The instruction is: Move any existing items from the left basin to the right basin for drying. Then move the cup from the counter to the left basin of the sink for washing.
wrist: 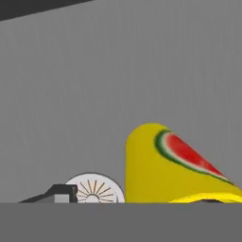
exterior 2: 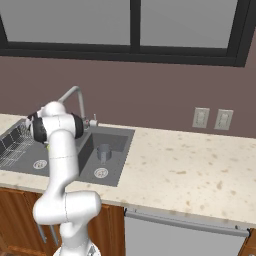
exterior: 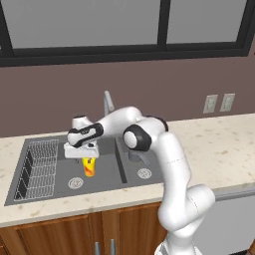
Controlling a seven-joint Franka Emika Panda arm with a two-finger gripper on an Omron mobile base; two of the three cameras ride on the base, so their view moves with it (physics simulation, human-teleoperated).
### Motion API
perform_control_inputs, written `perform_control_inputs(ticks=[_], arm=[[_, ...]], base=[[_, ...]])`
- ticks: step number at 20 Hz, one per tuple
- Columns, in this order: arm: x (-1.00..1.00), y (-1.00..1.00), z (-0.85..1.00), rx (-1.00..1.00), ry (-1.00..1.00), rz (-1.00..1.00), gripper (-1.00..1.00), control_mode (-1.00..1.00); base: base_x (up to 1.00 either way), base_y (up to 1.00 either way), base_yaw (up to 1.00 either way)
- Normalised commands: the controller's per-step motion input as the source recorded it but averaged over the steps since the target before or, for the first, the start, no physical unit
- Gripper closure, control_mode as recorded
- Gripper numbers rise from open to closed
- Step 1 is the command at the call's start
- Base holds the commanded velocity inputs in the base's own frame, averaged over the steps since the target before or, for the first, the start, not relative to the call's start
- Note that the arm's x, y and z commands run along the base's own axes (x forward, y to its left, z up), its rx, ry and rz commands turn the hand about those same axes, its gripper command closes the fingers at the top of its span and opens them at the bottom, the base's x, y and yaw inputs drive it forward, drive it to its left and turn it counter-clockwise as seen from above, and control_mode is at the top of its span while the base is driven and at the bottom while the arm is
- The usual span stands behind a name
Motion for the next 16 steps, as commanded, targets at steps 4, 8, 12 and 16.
perform_control_inputs(ticks=[4, 8, 12, 16], arm=[[-0.19, 0.00, 0.19, 0.02, 0.00, -0.11, -1.00, -1.00], [-0.02, 0.00, 0.29, 0.00, 0.00, -0.09, -1.00, -1.00], [0.00, 0.00, 0.35, 0.00, 0.00, -0.09, -1.00, -1.00], [0.00, 0.00, 0.38, 0.00, 0.00, -0.08, -1.00, -1.00]], base=[[0.00, 0.00, 0.00], [0.00, 0.00, 0.00], [0.00, 0.00, 0.00], [0.00, 0.00, 0.00]])
